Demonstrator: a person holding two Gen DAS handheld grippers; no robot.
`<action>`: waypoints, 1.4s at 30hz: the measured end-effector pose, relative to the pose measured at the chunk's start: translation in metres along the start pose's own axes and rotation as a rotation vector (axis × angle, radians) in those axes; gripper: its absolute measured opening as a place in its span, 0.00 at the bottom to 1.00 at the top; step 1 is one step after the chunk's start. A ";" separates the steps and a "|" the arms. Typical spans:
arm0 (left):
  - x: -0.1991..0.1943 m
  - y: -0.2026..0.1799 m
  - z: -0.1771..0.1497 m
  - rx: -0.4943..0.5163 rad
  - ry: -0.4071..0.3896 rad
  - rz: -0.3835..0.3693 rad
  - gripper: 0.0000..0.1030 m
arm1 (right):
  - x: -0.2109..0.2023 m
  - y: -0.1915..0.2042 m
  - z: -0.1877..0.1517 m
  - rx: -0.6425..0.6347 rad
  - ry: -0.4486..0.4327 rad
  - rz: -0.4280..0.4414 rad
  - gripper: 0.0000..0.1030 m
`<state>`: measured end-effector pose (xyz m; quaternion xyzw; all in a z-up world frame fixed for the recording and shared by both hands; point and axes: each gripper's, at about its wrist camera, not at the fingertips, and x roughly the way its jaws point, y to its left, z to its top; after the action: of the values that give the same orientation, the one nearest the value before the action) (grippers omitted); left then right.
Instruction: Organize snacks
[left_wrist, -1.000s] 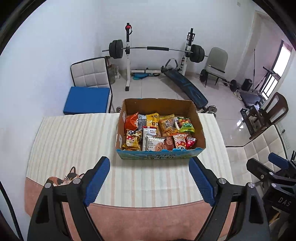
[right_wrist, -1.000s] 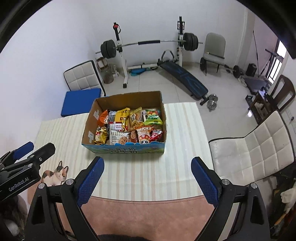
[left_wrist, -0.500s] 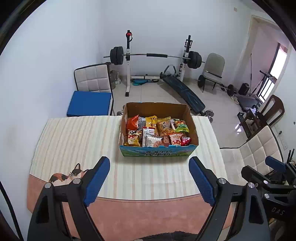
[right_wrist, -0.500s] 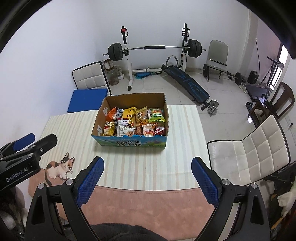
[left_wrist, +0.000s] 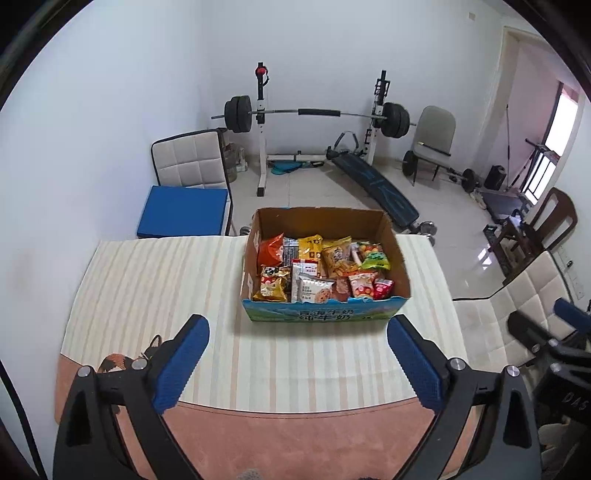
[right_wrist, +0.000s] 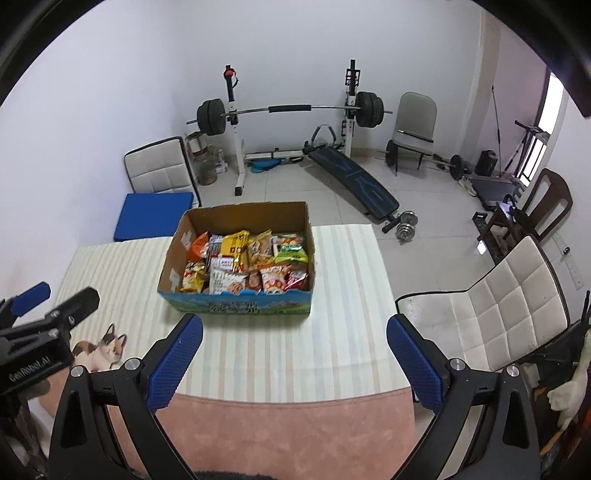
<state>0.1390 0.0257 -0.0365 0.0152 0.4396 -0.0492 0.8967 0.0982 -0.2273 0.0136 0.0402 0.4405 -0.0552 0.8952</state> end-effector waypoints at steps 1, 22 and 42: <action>0.006 -0.001 0.002 0.004 -0.001 -0.003 0.96 | 0.003 0.000 0.002 0.002 -0.003 -0.003 0.99; 0.044 -0.007 0.025 -0.002 -0.012 0.025 0.96 | 0.058 -0.013 0.035 0.027 -0.007 -0.041 0.99; 0.050 -0.008 0.027 0.005 0.003 0.022 0.96 | 0.064 -0.012 0.034 0.024 0.004 -0.045 1.00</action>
<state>0.1903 0.0118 -0.0594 0.0223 0.4406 -0.0403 0.8965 0.1615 -0.2475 -0.0167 0.0409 0.4424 -0.0806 0.8923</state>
